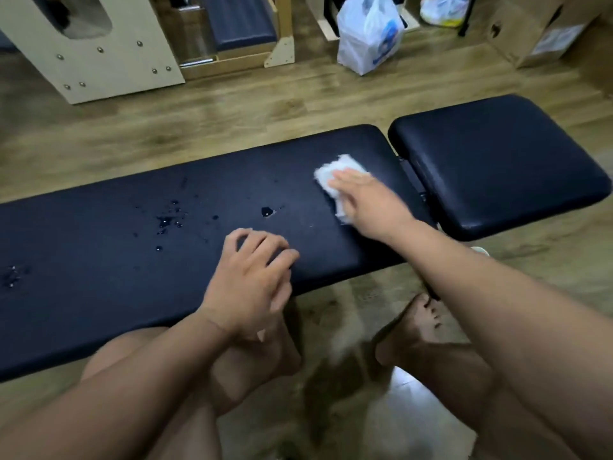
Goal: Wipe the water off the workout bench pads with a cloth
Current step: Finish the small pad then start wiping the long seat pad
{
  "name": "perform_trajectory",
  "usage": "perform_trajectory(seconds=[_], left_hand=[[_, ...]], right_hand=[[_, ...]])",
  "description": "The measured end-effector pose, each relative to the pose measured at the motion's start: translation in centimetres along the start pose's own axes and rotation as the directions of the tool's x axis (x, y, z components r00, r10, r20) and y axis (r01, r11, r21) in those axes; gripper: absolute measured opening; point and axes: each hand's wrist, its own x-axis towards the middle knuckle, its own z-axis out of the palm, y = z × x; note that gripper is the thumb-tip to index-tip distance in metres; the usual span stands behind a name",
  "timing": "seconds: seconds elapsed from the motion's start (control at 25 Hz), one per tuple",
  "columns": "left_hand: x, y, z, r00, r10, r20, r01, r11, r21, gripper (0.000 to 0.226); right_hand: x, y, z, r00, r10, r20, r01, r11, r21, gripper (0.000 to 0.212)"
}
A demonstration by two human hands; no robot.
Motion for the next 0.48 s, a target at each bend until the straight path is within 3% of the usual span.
perform_trajectory(seconds=[0.12, 0.2, 0.28, 0.36, 0.48], left_hand=[[-3.3, -1.6, -1.5, 0.985, -0.077, 0.154, 0.074, 0.997, 0.024, 0.039], [-4.9, -1.6, -1.6, 0.954, -0.173, 0.246, 0.165, 0.985, 0.053, 0.043], [-5.5, -1.0, -1.5, 0.936, -0.208, 0.285, 0.198, 0.978, 0.064, 0.045], [-5.3, -0.4, -1.6, 0.929, -0.243, 0.278, 0.237, 0.97, 0.057, 0.04], [-4.9, 0.1, -1.7, 0.934, -0.256, 0.25, 0.257, 0.966, 0.028, 0.037]], right_hand=[[-5.2, 2.8, -3.0, 0.914, 0.376, -0.153, -0.376, 0.926, 0.035, 0.04], [-6.3, 0.1, -1.9, 0.839, 0.495, -0.227, -0.51, 0.86, -0.008, 0.039], [-6.2, -4.9, 1.1, 0.892, 0.4, -0.209, -0.419, 0.907, -0.051, 0.051], [-6.1, -10.3, 4.8, 0.968, 0.221, -0.122, -0.23, 0.971, -0.071, 0.061], [-6.9, -13.7, 6.7, 0.999, -0.046, 0.006, 0.046, 0.997, -0.057, 0.053]])
